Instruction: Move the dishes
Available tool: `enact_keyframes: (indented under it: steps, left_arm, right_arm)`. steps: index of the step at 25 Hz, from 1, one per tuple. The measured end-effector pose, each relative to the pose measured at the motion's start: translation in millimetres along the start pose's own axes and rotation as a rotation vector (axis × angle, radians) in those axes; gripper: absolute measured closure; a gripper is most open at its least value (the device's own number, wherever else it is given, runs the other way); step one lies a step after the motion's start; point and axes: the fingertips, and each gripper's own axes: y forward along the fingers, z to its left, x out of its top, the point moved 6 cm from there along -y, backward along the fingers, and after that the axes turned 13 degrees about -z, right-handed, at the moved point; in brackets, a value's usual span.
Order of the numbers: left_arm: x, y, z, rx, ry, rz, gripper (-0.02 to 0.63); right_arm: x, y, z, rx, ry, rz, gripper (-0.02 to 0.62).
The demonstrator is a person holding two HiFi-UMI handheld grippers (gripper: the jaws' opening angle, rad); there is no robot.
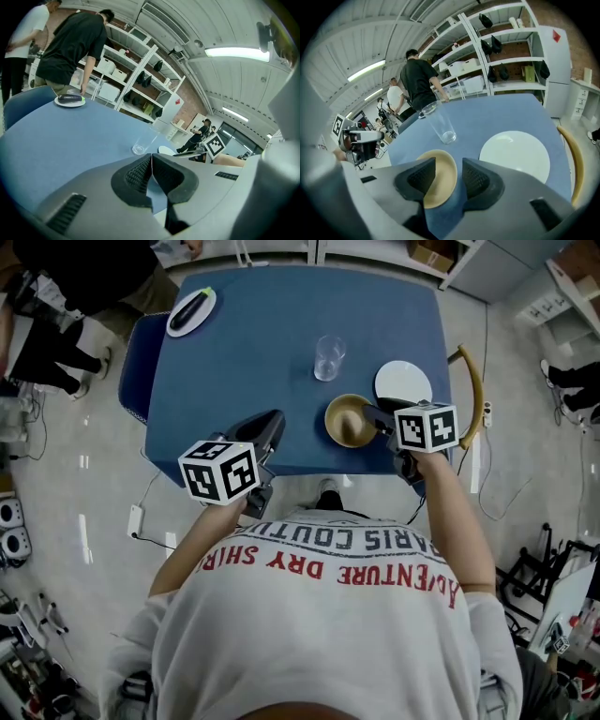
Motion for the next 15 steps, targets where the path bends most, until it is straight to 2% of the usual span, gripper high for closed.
enact_keyframes:
  steps: [4,10,15]
  left_arm:
    - [1,2,-15,-0.051,0.037,0.022,0.577]
    - [18,4,-42,-0.134,0.095,0.013,0.577]
    - [31,5,-68,-0.215,0.145,-0.009,0.577]
  right_arm:
    - [12,-17,7,0.025,-0.039,-0.109,0.399]
    - [43,-59,33,0.058,-0.157,-0.298,0.404]
    - [64,-95,60,0.121,-0.205,-0.469,0.519]
